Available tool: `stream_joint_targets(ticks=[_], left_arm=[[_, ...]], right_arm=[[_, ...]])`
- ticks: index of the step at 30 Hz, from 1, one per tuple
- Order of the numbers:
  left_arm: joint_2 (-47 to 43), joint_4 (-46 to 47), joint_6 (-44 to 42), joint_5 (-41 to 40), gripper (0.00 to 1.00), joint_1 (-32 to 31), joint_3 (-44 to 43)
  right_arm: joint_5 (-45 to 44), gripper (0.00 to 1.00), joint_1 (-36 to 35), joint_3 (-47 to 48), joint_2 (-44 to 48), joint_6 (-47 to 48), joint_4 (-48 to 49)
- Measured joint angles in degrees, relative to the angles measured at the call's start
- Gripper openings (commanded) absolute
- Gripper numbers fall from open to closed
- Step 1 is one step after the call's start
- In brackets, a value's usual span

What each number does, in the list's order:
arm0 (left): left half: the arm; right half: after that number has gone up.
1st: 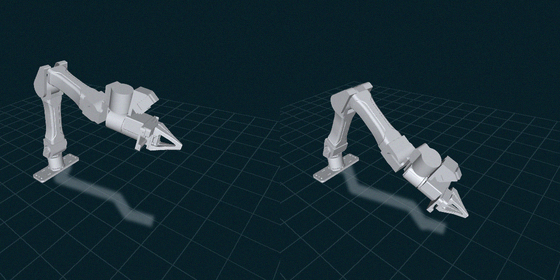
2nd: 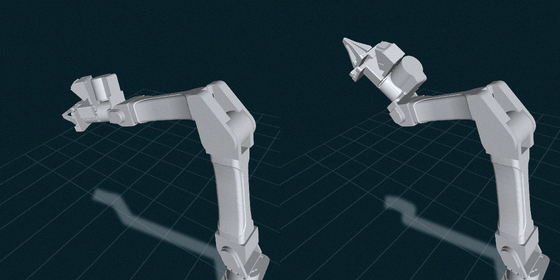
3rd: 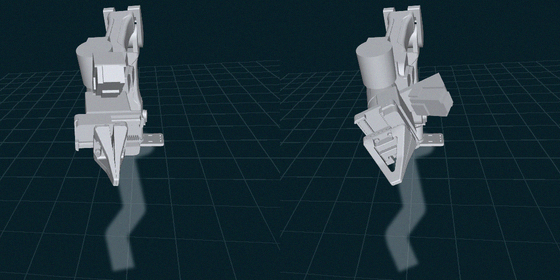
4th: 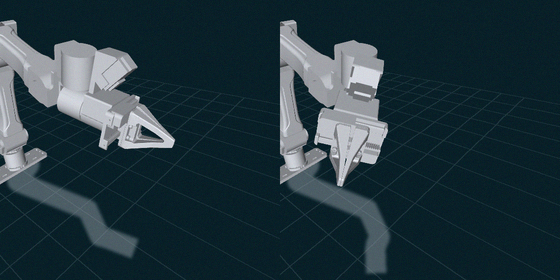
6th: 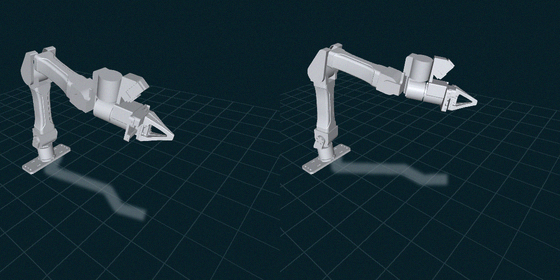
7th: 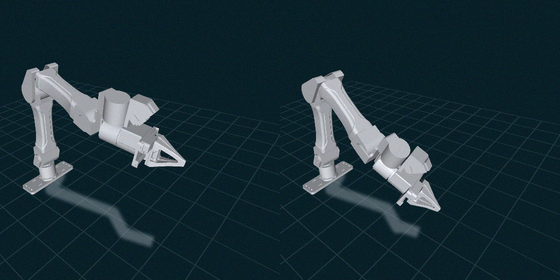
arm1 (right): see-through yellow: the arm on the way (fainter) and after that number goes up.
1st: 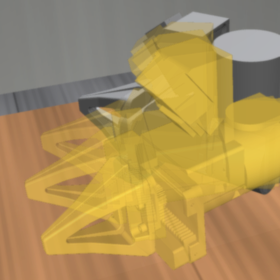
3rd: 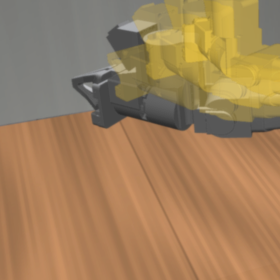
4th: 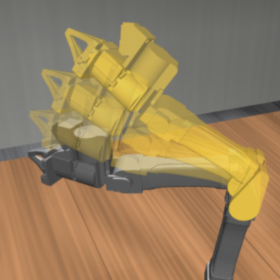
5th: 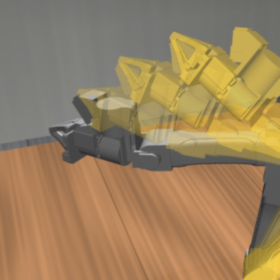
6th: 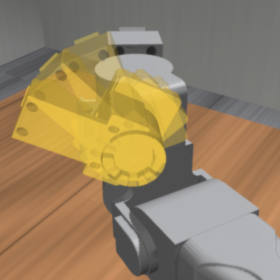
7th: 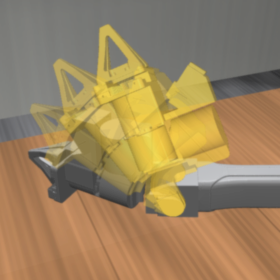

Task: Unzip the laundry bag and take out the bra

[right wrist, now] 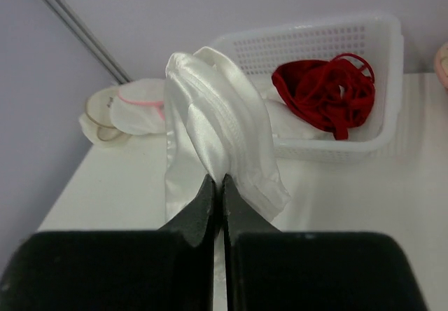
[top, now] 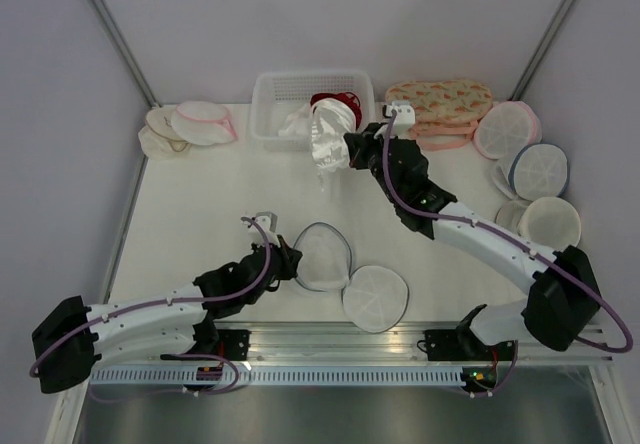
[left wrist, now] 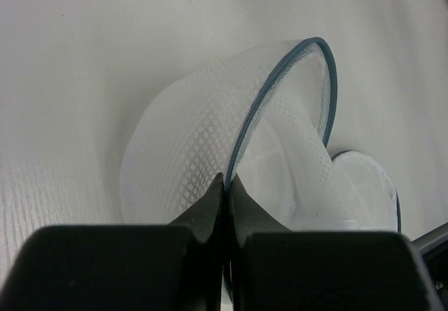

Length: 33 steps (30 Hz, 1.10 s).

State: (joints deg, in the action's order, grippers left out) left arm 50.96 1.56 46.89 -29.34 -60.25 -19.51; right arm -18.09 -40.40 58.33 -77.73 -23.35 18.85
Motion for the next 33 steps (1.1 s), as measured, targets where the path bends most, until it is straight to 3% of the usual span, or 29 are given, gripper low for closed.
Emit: stream_joint_targets(ticks=[9,19,25,28,29,31,33], left_arm=[[-1.1,-1.1,0.0,0.7,0.02,0.0,0.0],[-3.6,-2.6,0.0,1.4,0.02,0.0,0.0],[-5.7,-4.5,0.0,1.2,0.02,0.0,0.0],[-6.5,-5.2,0.0,1.0,0.02,0.0,0.0],[-6.6,-5.4,0.0,0.9,0.02,0.0,0.0],[-6.6,-5.8,0.0,0.9,0.02,0.0,0.0],[-6.5,-5.8,0.0,0.9,0.02,0.0,0.0]], right_arm=[[1.9,0.00,6.7,25.8,-23.8,3.6,-5.7],[5.9,0.00,13.0,49.3,-48.0,1.1,-8.0],[5.7,0.00,15.7,66.5,-63.0,0.2,-15.1],[5.2,0.57,16.8,67.2,-65.1,-0.4,-17.7],[5.3,0.80,17.1,66.8,-65.1,-0.4,-18.1],[5.9,0.98,17.6,64.8,-64.4,-0.2,-16.8],[6.5,0.98,17.9,59.7,-61.4,0.3,-15.5]])
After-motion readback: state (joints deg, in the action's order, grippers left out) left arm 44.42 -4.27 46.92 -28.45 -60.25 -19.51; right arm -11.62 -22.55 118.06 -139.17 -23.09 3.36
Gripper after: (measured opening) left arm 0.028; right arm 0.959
